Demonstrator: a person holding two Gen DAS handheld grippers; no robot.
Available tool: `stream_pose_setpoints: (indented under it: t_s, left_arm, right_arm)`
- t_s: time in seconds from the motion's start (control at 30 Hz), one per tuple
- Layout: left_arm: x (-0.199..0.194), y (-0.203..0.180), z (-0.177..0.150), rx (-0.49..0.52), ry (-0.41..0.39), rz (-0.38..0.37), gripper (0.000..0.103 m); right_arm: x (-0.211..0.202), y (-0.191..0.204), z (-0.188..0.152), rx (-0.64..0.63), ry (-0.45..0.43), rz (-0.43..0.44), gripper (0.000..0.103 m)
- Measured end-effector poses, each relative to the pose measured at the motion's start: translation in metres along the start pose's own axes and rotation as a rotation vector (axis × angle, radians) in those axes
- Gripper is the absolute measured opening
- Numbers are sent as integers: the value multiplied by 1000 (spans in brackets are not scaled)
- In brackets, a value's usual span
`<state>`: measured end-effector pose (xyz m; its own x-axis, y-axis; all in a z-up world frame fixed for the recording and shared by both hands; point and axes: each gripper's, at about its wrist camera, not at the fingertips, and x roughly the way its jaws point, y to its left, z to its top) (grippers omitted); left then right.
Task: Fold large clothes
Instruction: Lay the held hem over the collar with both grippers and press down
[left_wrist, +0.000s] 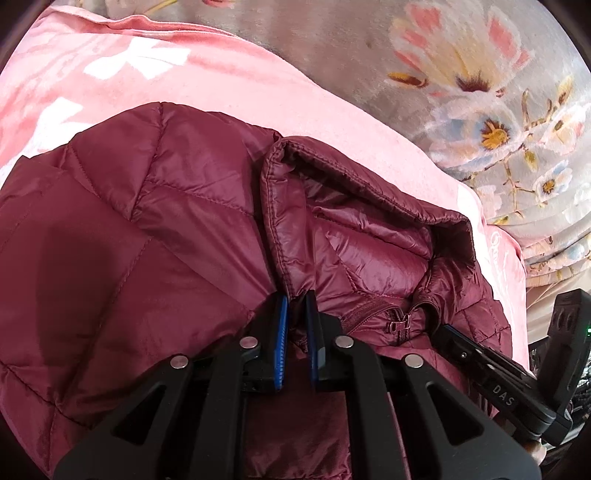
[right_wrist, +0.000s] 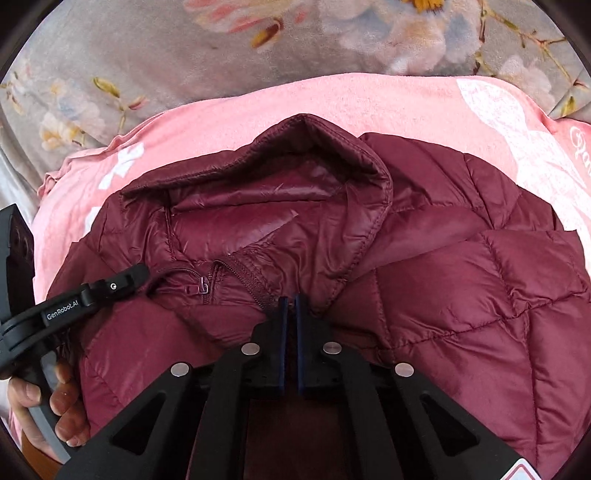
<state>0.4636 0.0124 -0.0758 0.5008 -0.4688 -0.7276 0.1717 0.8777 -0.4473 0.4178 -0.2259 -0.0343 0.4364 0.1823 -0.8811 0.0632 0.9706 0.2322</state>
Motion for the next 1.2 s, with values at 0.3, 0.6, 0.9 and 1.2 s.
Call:
stream_pose_setpoints:
  t_s: [0.3, 0.6, 0.9, 1.2]
  left_arm:
    - [-33, 19, 5, -61, -67, -65, 10]
    - [-52, 4, 102, -200, -94, -190, 50]
    - [27, 20, 108, -447, 110, -111, 36]
    - [36, 10, 85, -182, 135, 68, 14]
  right_arm:
    - [-44, -22, 17, 76, -64, 91, 18]
    - [-15, -44, 89, 449, -39, 357, 49]
    - [25, -73, 91, 638, 21, 292, 19]
    - [39, -52, 74, 285, 77, 67, 1]
